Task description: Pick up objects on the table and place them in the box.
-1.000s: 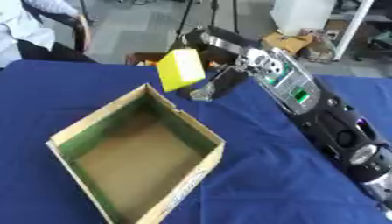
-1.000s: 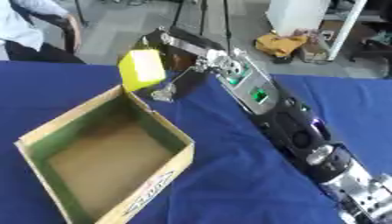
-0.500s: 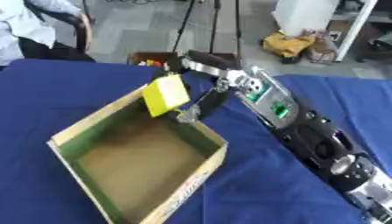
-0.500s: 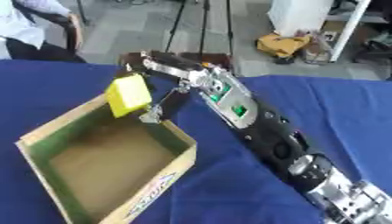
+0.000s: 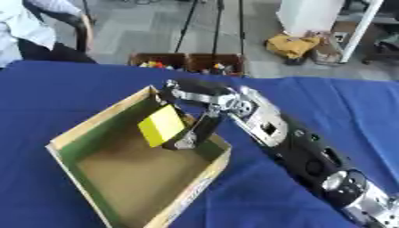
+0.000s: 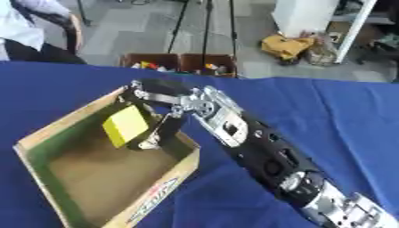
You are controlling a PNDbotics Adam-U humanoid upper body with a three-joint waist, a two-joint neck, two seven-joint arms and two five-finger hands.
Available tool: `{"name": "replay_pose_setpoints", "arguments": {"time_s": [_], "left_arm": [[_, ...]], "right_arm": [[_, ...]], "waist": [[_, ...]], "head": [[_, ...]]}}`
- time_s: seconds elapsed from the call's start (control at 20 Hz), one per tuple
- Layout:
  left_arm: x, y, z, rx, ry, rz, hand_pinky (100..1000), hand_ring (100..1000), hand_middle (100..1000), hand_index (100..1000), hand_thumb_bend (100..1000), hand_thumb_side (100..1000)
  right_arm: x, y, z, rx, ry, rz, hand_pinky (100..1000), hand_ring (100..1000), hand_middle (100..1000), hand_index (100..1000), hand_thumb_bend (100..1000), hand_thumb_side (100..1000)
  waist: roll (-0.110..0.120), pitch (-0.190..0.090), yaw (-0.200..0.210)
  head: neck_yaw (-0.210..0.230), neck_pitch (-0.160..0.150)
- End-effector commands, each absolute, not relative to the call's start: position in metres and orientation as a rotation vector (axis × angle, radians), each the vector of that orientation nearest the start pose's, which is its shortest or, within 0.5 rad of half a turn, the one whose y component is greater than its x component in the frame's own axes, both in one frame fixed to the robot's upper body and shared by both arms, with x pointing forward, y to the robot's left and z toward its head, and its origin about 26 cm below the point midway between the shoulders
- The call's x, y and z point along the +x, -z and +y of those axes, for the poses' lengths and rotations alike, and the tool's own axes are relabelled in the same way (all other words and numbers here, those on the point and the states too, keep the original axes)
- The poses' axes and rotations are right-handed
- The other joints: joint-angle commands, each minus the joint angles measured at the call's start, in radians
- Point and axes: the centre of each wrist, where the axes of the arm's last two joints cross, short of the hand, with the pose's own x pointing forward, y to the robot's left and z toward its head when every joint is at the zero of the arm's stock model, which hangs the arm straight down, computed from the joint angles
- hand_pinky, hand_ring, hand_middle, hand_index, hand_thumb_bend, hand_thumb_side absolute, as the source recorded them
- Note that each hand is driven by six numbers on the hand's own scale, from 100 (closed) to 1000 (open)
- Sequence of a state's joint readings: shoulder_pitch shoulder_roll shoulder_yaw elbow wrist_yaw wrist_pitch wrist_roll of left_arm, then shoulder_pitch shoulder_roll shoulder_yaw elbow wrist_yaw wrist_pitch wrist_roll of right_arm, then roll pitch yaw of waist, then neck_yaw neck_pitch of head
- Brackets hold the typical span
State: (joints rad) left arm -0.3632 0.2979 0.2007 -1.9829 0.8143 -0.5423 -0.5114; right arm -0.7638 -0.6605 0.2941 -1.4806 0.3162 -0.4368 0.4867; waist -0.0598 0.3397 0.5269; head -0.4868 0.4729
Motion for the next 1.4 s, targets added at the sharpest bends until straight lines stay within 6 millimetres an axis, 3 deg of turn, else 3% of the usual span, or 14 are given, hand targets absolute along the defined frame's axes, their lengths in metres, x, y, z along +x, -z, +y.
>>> {"name": "replay_pose_setpoints", "arguments": {"time_s": [0.05,0.3,0.5,0.65,0.75,1.05,1.4], "left_arm": [[0.301,-0.235,0.299,0.794,-0.367,3.113,745,753,883,965,100,980],[0.301,-0.236,0.299,0.795,-0.367,3.111,745,753,883,965,100,978],[0.301,-0.236,0.299,0.796,-0.367,3.113,745,753,883,965,100,978],[0.301,-0.237,0.299,0.797,-0.366,3.113,745,753,884,965,100,978],[0.301,-0.237,0.299,0.797,-0.367,3.114,745,753,883,965,100,978],[0.301,-0.237,0.299,0.795,-0.364,3.116,745,753,884,966,100,977],[0.301,-0.237,0.300,0.791,-0.364,3.120,746,752,884,966,100,980]], "right_arm": [[0.399,-0.255,-0.261,0.563,2.392,2.550,515,519,245,425,100,162],[0.395,-0.253,-0.256,0.524,2.445,2.480,580,589,324,499,100,177],[0.393,-0.251,-0.253,0.504,2.499,2.403,675,700,464,607,100,194],[0.390,-0.255,-0.253,0.493,2.484,2.374,779,817,607,738,367,386],[0.389,-0.258,-0.254,0.491,2.462,2.370,817,853,659,756,445,467],[0.387,-0.260,-0.257,0.499,2.425,2.379,850,889,706,786,465,597],[0.379,-0.272,-0.262,0.485,2.309,2.483,849,885,668,765,456,554]], "waist": [[-0.013,-0.001,0.000],[-0.014,0.000,-0.002],[-0.017,0.001,-0.004],[-0.018,0.001,-0.008],[-0.019,0.002,-0.009],[-0.020,0.002,-0.007],[-0.019,0.003,-0.015]], "head": [[0.000,-0.011],[0.000,-0.013],[0.001,-0.014],[0.002,-0.016],[0.002,-0.016],[0.001,-0.016],[0.003,-0.020]]}}
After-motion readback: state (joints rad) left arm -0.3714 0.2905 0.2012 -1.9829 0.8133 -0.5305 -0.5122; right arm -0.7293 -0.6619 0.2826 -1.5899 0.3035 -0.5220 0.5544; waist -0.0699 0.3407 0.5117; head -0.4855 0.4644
